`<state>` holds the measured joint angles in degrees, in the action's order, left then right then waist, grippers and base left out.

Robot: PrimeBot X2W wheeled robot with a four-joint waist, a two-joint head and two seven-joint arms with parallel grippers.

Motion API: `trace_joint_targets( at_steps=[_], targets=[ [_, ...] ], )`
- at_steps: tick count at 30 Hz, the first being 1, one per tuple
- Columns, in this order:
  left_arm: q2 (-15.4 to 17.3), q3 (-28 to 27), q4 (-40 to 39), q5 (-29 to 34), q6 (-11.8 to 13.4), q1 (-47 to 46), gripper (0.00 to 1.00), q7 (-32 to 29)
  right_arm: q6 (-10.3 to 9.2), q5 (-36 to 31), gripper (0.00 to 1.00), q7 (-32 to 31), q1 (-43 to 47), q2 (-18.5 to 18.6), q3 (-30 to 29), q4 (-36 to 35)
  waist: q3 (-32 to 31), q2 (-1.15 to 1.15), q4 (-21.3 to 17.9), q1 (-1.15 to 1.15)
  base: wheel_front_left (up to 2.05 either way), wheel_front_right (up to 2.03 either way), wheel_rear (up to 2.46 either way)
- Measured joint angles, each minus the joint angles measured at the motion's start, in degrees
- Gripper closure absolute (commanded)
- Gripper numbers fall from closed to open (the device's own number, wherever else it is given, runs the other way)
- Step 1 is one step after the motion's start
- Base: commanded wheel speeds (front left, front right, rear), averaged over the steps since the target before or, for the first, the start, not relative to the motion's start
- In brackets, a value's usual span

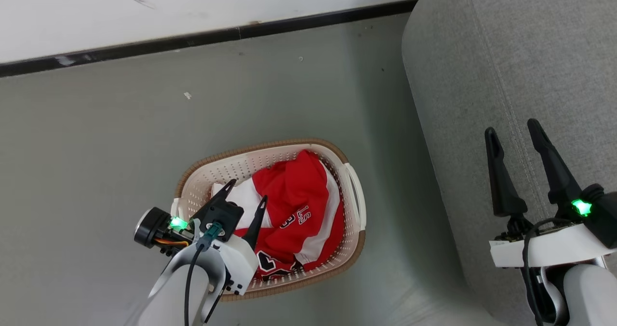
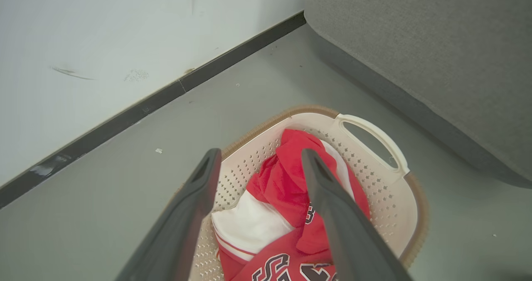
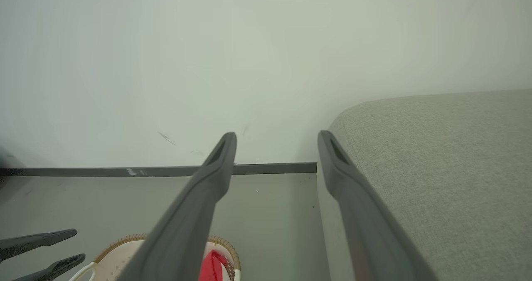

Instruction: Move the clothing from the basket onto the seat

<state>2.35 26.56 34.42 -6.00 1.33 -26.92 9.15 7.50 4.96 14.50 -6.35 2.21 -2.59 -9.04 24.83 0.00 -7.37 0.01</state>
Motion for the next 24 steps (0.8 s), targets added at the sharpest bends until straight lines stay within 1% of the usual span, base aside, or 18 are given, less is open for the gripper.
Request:
trace_joint_targets(
  at_steps=[14,18,24],
  targets=[
    [0.05,-0.05,5.28,1.22,0.0,-6.52,0.0,0.59,0.0,2.35,0.0,0.12,-6.89,0.01,1.57,-1.86,9.78,0.0,-4.42,0.0,0.0,0.0,0.0],
    [0.05,-0.01,6.19,1.64,-0.01,-7.76,0.0,0.77,0.0,2.98,0.0,0.12,-8.6,0.01,1.8,-2.1,11.72,0.0,-5.38,0.0,0.0,0.0,0.0],
    [0.35,0.19,8.18,2.21,-0.49,-10.06,0.0,1.11,0.0,4.64,0.0,0.12,-11.41,0.03,3.04,-2.31,15.37,0.0,-7.31,0.0,0.0,0.0,0.0]
  ],
)
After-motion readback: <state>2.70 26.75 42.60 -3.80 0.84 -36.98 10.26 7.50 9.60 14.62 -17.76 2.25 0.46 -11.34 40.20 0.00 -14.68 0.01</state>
